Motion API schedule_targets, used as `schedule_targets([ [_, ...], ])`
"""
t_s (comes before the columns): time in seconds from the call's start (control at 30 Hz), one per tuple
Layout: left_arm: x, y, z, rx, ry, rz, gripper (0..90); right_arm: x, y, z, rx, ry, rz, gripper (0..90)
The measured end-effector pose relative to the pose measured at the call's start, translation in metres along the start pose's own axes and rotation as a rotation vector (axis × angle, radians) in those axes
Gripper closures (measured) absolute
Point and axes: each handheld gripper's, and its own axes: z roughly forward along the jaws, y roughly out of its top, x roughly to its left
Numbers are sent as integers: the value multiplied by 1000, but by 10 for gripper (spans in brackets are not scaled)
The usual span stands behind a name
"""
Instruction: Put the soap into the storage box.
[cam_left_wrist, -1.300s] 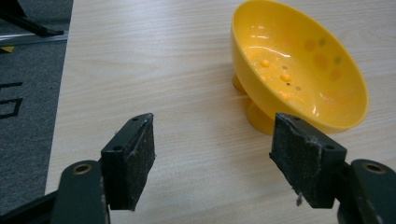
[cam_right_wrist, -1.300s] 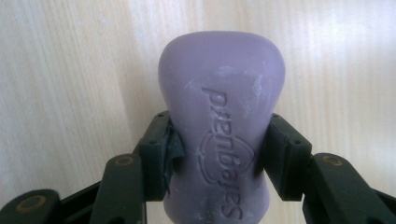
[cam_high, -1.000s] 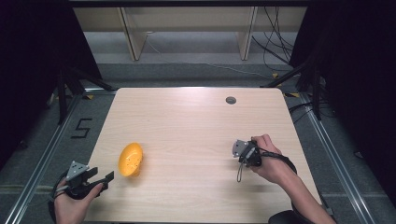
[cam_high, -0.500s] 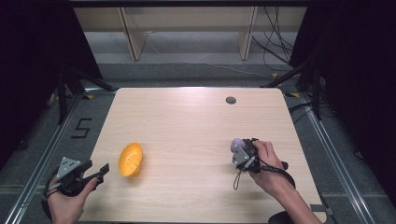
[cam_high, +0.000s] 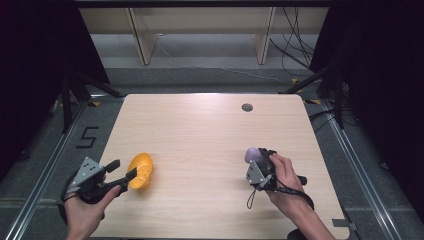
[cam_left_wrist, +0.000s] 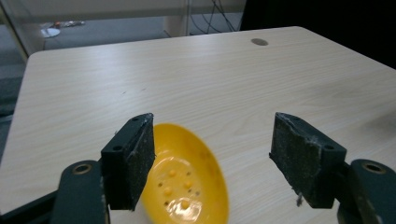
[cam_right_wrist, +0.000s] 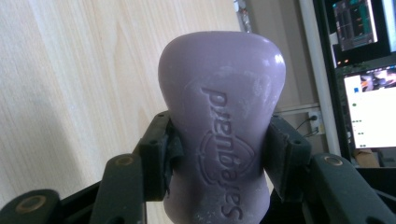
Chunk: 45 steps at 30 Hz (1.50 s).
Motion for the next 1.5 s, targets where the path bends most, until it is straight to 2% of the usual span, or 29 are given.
schedule_targets([
  [0.03, -4, 3, 2, 3, -12, 6, 303, -2, 0, -1, -4, -8, -52, 500],
  [0.07, -6, 6, 6, 1, -32, 20, 303, -3, 0, -1, -24, -13, -66, 500],
  [0.13, -14, 12, 11, 7, -53, 37, 305, 3, 3, -5, -9, -9, -1, 500],
  [0.3, -34, 22, 29, 34, -115, 98, 304, 3, 5, -9, -45, -20, -60, 500],
  [0.33, -37, 24, 32, 32, -131, 113, 304, 6, 7, -12, -21, -21, -13, 500],
  [0.4, -44, 28, 38, 45, -147, 141, 304, 4, 8, -13, -55, -20, -66, 500],
  [0.43, -46, 29, 40, 46, -154, 149, 304, 7, 10, -16, -36, -17, -26, 501],
  [0.47, -48, 31, 42, 49, -162, 160, 304, 5, 10, -15, -57, -24, -64, 501],
  [0.5, -49, 32, 43, 52, -159, 166, 304, 8, 13, -18, -38, -22, -19, 500],
  [0.57, -51, 33, 46, 54, -166, 177, 304, 8, 14, -19, -54, -22, -48, 501],
  [0.6, -52, 34, 47, 53, -172, 180, 304, 10, 16, -20, -47, -24, -26, 500],
  [0.67, -53, 33, 48, 56, -174, 177, 304, 7, 17, -20, -73, -27, -82, 501],
  [0.7, -54, 33, 49, 55, -177, 176, 304, 11, 18, -23, -53, -23, -24, 500],
  [0.73, -54, 33, 50, 52, -185, 177, 304, 6, 19, -22, -86, -39, -115, 501],
  [0.77, -56, 33, 50, 57, -183, 177, 304, 9, 20, -23, -70, -28, -65, 500],
  [0.8, -57, 33, 50, 56, -188, 182, 304, 8, 20, -23, -86, -35, -85, 501],
  [0.83, -58, 33, 51, 56, -193, 187, 304, 12, 22, -25, -60, -28, -31, 500],
  [0.87, -59, 33, 51, 58, -198, 188, 304, 9, 22, -23, -95, -34, -91, 500],
  [0.93, -62, 34, 53, 56, -214, 193, 308, 13, 25, -27, -65, -31, -33, 500],
  [0.97, -64, 35, 53, 58, -218, 203, 309, 11, 25, -26, -84, -38, -79, 501],
  [1.0, -65, 36, 54, 61, -222, 206, 310, 12, 27, -27, -79, -45, -71, 500],
  [1.03, -68, 37, 55, 61, -233, 208, 311, 10, 28, -27, -90, -49, -101, 501],
  [1.07, -69, 38, 57, 59, -243, 211, 310, 14, 28, -29, -67, -38, -37, 501],
  [1.13, -74, 40, 60, 68, -262, 221, 310, 11, 29, -28, -100, -52, -102, 500],
  [1.2, -80, 43, 63, 78, -283, 233, 310, 15, 32, -31, -78, -43, -39, 501],
  [1.27, -85, 45, 66, 85, -302, 246, 310, 12, 33, -30, -113, -44, -104, 501],
  [1.33, -92, 49, 70, 90, -323, 259, 315, 16, 36, -32, -96, -42, -69, 500],
  [1.43, -101, 55, 75, 100, -352, 277, 320, 15, 39, -31, -131, -47, -115, 500],
  [1.5, -109, 58, 80, 105, -393, 279, 325, 18, 42, -33, -114, -43, -81, 500],
])
